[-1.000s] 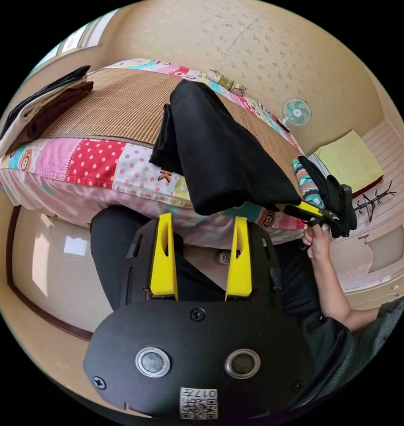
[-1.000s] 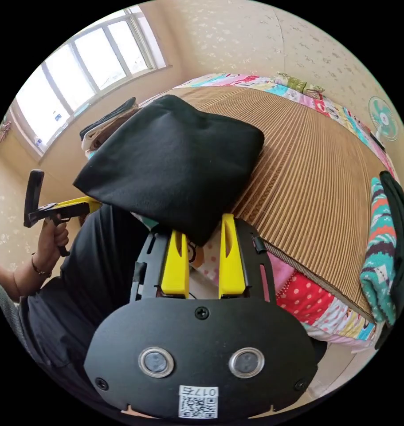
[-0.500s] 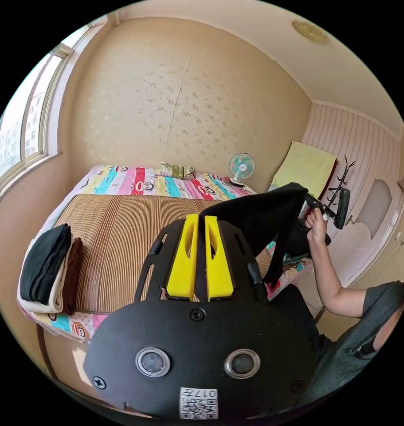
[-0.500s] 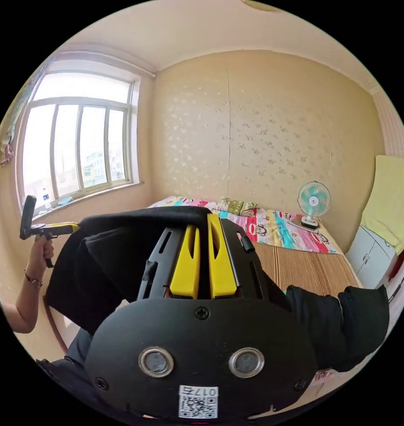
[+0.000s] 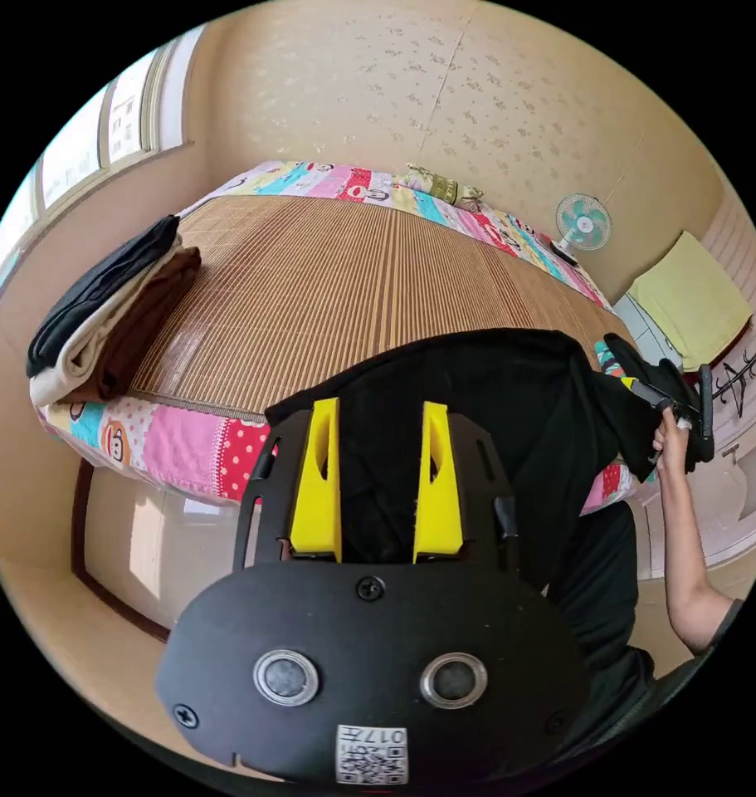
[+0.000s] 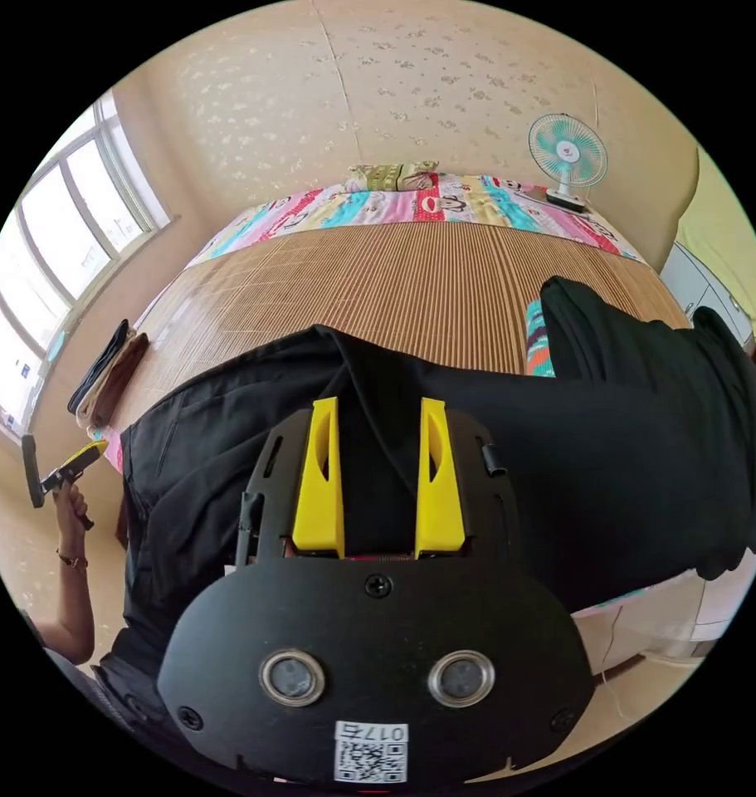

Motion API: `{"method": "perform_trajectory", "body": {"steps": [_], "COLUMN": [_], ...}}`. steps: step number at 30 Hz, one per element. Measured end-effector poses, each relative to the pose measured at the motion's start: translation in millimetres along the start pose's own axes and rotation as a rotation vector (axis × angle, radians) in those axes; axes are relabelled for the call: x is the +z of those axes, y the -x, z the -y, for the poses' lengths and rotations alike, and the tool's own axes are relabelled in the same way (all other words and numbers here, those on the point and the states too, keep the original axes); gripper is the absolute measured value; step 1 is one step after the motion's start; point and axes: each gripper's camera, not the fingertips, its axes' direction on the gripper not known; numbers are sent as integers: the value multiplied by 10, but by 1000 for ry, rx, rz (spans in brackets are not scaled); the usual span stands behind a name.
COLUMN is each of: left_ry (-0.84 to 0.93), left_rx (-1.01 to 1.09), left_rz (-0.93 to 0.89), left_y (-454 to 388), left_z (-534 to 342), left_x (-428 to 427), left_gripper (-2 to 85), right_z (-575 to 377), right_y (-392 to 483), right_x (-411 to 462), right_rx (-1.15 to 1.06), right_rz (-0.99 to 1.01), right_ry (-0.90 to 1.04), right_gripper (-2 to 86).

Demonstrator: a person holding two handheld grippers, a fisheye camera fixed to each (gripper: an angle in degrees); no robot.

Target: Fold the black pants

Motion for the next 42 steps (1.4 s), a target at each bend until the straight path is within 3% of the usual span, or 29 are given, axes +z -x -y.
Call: {"method": "perform_trajectory", "body": {"steps": [6,8,10,14,16,17,19,22,24,28,31,34,37,40,42], "left_ry": [158,173,173,126,-7,-39,-139,-215,-131,-57,-75,36,108,167,180], "left_rx": [-138,-101,-3,246,287,289,355,391,294,-19,143,394,510,501,492], "left_rz": [-48,28,5,232,162,136,183,368,387,207,120,81,-44,-225,-272], "left_y": [233,60,-243,-796,-759,-727,-728,-662,-305,732,603,161,-126,-189,-229], "left_z": [-84,-18,16,77,386,509,1116,2026,2687,3174,2792,2303,1943,1836,1858], "left_x": [641,645,553,262,-206,-328,-734,-899,-753,-572,-482,-156,23,50,25], "left_gripper": [181,168,88,65,63,63,62,59,61,95,105,105,111,120,128], "right_z": [-489,-544,-586,-443,-265,-111,216,874,1120,1097,631,34,-237,205,741], "right_y": [198,291,349,336,359,417,483,466,516,864,1321,1869,2435,2465,2173], "right_x": [28,379,733,565,327,119,-176,-463,-543,-419,24,508,508,317,43], "right_rx": [16,-5,-41,27,60,63,47,29,10,-66,-152,-248,-517,-658,-634], "right_rz": [-60,-126,-115,-122,-126,-227,-298,-145,-68,105,252,193,-181,-217,-179], "right_ry": [15,151,287,203,72,-39,-155,-180,-177,-48,182,372,330,453,468], "right_gripper": [164,152,125,30,16,12,9,12,19,109,180,210,154,55,50]}}
